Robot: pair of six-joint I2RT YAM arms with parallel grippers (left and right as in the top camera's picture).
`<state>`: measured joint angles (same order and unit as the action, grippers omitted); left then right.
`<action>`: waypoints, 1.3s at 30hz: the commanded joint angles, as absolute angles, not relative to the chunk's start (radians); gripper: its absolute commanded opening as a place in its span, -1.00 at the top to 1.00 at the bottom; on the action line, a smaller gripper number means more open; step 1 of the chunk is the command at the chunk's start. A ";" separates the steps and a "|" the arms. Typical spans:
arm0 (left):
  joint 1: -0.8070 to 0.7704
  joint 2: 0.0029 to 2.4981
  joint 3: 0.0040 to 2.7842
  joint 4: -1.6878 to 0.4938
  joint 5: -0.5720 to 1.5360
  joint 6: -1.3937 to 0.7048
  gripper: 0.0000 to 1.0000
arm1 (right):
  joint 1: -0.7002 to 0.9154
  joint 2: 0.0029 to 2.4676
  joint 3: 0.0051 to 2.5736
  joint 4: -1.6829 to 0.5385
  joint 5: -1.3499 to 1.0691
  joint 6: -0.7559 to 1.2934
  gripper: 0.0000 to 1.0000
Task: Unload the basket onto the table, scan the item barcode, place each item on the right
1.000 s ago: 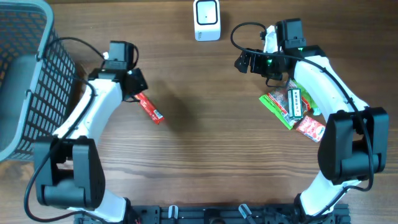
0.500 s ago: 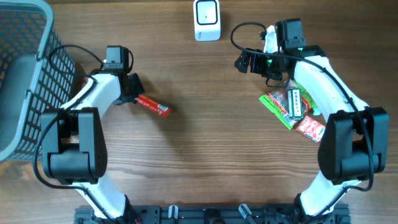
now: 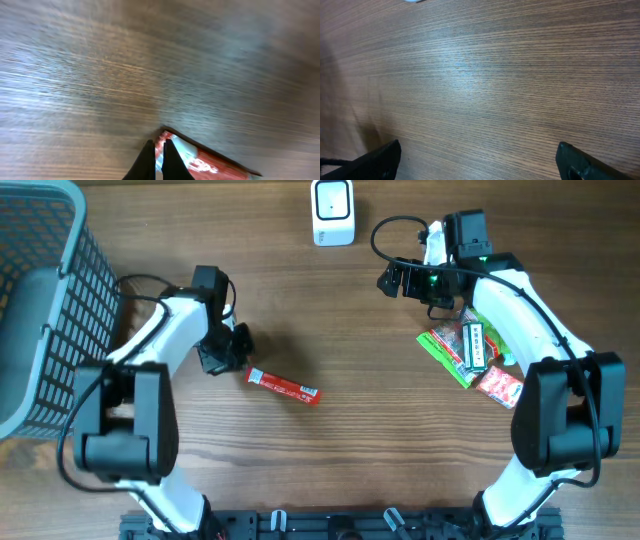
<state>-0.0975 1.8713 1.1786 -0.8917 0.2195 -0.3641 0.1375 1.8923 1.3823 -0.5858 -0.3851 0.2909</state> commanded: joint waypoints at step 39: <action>-0.520 1.942 1.092 -0.424 0.146 -0.480 0.78 | 0.136 1.866 1.383 -0.583 -0.401 0.299 -0.99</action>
<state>-0.5175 1.8900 1.0996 -0.4965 0.2050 -0.4725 0.1375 1.8923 1.3823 -0.5858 -0.3851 0.2909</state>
